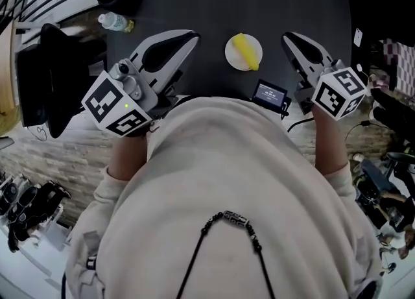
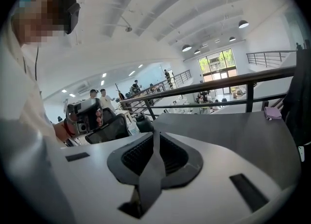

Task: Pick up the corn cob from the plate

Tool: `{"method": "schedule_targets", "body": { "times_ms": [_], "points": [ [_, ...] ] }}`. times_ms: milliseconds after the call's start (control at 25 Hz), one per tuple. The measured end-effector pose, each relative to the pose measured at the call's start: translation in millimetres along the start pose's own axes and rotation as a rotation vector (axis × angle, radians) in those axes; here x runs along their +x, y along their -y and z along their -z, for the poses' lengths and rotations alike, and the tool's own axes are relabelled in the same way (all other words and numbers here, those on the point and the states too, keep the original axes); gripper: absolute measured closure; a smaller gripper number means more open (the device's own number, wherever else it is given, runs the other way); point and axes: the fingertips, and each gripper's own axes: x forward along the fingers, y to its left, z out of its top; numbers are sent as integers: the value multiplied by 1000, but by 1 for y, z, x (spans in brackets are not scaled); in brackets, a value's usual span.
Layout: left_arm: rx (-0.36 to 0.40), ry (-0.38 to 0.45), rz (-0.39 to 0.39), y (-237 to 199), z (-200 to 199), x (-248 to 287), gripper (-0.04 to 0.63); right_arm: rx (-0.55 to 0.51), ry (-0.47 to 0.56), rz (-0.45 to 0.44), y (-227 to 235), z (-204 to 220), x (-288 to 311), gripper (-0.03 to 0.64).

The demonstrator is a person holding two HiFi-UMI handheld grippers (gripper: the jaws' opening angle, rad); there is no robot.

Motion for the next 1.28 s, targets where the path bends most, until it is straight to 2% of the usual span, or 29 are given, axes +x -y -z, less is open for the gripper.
{"method": "schedule_targets", "body": {
  "times_ms": [160,360,680,1280],
  "points": [
    [1,1,2,1,1,-8,597,-6,-38,2,1,7,9,560],
    [-11,15,-28,-9,0,-19,597,46,-73,8,3,19,24,506],
    [-3,28,-74,-7,1,-31,597,35,-150,14,13,42,40,448],
    [-24,12,-181,-12,11,-61,597,32,-284,-10,21,84,80,393]
  ]
}}
